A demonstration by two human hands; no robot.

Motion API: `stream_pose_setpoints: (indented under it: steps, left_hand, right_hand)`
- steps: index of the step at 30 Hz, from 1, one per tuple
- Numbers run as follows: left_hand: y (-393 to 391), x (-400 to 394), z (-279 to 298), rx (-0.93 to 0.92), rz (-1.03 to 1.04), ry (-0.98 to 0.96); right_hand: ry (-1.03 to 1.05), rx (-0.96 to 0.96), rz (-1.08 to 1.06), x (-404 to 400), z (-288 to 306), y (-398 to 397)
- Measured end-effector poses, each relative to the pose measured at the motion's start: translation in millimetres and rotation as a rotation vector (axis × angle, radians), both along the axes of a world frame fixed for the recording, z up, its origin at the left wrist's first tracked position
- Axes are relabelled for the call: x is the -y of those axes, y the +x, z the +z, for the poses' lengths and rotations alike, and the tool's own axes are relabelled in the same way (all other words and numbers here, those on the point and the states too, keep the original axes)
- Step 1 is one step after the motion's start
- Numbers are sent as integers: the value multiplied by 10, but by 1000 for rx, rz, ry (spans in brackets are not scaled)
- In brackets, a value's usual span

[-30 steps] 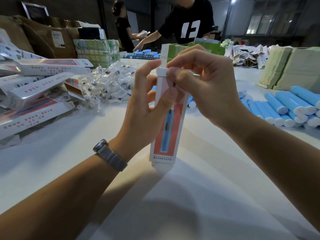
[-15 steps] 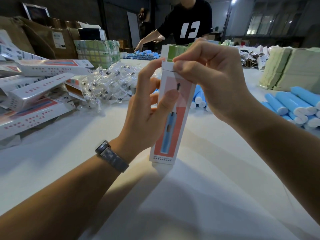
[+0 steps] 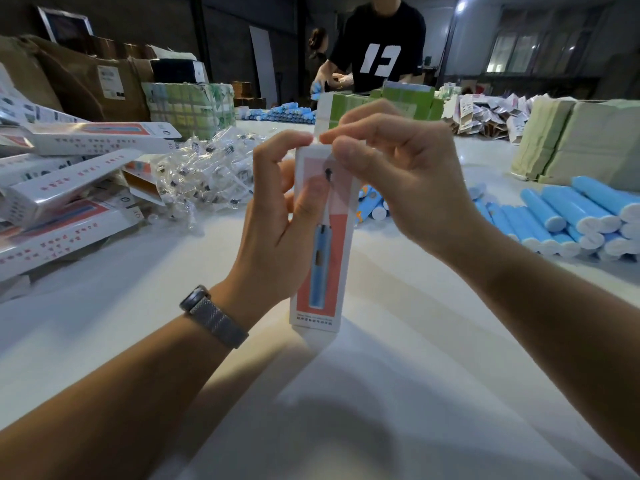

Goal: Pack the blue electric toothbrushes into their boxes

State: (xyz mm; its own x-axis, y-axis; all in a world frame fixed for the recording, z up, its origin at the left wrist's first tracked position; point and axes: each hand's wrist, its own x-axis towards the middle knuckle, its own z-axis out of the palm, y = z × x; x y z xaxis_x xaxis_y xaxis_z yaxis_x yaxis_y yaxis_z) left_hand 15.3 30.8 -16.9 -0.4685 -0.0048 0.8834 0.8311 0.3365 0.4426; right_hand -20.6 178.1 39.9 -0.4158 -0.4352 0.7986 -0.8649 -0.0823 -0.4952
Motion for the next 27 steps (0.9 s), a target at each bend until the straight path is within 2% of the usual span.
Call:
stream_pose_setpoints:
  steps: [7, 17, 24, 27]
  left_hand:
    - [16, -9, -4, 9, 7, 28]
    - [28, -4, 29, 12, 69, 26]
    - [73, 28, 44, 23, 133, 80]
    - [90, 60, 59, 26, 106, 97]
  right_hand:
    - [-67, -67, -65, 64, -107, 8]
    - [-63, -44, -191, 111, -152, 44]
    - [6, 17, -397, 193, -255, 135]
    - [130, 68, -449, 218, -284, 183]
